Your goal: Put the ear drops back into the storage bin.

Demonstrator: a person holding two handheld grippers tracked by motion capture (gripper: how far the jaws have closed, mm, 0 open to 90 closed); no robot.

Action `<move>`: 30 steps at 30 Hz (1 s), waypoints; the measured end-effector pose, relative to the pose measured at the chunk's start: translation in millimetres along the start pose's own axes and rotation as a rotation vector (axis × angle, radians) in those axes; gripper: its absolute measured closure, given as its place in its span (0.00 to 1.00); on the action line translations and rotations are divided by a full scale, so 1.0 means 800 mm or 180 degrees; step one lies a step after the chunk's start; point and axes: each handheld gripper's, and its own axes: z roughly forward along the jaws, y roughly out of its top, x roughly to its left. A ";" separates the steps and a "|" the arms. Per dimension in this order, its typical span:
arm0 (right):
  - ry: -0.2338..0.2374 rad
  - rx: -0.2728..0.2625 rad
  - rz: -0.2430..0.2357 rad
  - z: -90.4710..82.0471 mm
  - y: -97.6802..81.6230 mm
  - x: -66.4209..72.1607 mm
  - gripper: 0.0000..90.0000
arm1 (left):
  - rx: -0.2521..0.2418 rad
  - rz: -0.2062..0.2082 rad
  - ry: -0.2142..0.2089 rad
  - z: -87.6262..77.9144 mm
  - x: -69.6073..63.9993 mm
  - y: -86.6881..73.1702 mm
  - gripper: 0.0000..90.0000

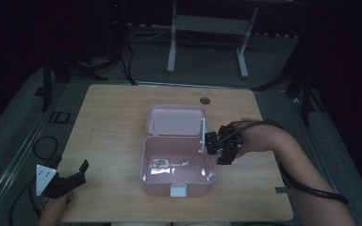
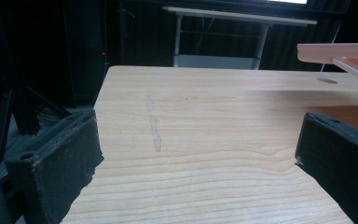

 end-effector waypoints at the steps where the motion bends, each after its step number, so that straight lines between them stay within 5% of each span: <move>1: 0.0000 0.0000 0.0000 0.000 0.000 0.000 0.66 | 0.0000 0.0000 -0.0002 0.000 0.000 0.000 0.00; 13: 0.0011 -0.0042 -0.0137 0.009 0.034 -0.004 0.66 | -0.0001 0.0001 -0.0005 0.000 0.000 0.000 0.00; 30: 0.0120 0.0005 -0.0166 0.068 0.059 -0.009 0.66 | -0.0003 0.0002 -0.0009 0.000 0.000 0.000 0.00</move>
